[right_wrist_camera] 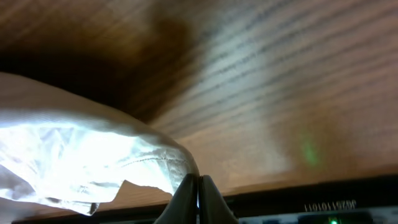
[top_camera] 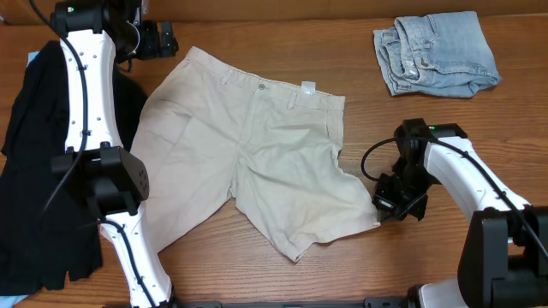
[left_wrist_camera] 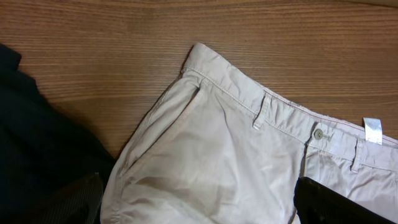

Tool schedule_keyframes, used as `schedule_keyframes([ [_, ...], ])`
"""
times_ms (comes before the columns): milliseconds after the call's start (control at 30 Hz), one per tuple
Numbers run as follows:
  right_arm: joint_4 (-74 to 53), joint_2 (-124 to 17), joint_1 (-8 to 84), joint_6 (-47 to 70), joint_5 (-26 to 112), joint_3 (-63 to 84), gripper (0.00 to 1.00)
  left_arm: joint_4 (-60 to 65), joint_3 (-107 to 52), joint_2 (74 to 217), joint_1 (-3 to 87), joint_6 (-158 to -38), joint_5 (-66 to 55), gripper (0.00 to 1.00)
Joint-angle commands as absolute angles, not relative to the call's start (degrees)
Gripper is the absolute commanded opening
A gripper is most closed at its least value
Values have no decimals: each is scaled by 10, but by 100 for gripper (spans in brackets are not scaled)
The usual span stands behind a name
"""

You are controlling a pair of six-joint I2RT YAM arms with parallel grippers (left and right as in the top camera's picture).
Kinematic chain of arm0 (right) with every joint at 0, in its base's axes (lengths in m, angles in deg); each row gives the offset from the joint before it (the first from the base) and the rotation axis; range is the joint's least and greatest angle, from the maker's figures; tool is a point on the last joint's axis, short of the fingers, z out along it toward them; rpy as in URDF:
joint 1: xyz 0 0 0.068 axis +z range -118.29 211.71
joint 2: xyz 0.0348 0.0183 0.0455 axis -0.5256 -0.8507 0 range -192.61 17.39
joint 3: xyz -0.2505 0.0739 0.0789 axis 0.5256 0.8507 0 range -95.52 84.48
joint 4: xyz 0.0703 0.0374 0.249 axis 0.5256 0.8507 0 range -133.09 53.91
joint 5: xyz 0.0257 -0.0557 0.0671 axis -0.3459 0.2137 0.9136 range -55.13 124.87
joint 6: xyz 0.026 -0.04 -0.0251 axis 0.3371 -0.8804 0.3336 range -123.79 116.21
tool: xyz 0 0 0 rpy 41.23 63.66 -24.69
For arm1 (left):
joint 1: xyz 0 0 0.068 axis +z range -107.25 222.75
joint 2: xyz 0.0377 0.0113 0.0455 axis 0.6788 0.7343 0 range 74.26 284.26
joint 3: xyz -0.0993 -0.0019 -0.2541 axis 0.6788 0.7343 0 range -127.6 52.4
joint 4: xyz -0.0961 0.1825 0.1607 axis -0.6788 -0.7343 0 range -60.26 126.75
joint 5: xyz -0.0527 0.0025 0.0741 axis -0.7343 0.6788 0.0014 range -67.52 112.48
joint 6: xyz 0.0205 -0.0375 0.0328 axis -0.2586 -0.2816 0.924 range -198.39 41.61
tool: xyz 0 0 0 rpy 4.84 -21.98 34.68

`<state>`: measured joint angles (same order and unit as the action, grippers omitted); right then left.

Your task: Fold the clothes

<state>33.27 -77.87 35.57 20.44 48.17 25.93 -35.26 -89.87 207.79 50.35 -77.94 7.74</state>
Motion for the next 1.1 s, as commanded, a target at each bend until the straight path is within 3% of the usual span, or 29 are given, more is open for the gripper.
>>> schedule_keyframes([
  [0,349,-781,361,230,480,253,4,-350,-898,2081,505,-767,80,100],
  [267,420,-775,403,254,493,253,8,-350,-898,2081,505,-767,80,100],
  [500,443,-761,505,320,500,256,9,-350,-898,2081,505,-767,80,100],
  [633,414,-759,565,373,496,257,9,-350,-898,2081,505,-766,80,100],
  [800,330,-748,566,378,434,229,13,-348,-898,2081,505,-766,80,100],
  [933,322,-747,541,353,339,140,28,-345,-898,2081,505,-766,80,100],
  [1067,306,-747,504,306,261,41,75,-345,-898,2081,505,-766,80,100],
])
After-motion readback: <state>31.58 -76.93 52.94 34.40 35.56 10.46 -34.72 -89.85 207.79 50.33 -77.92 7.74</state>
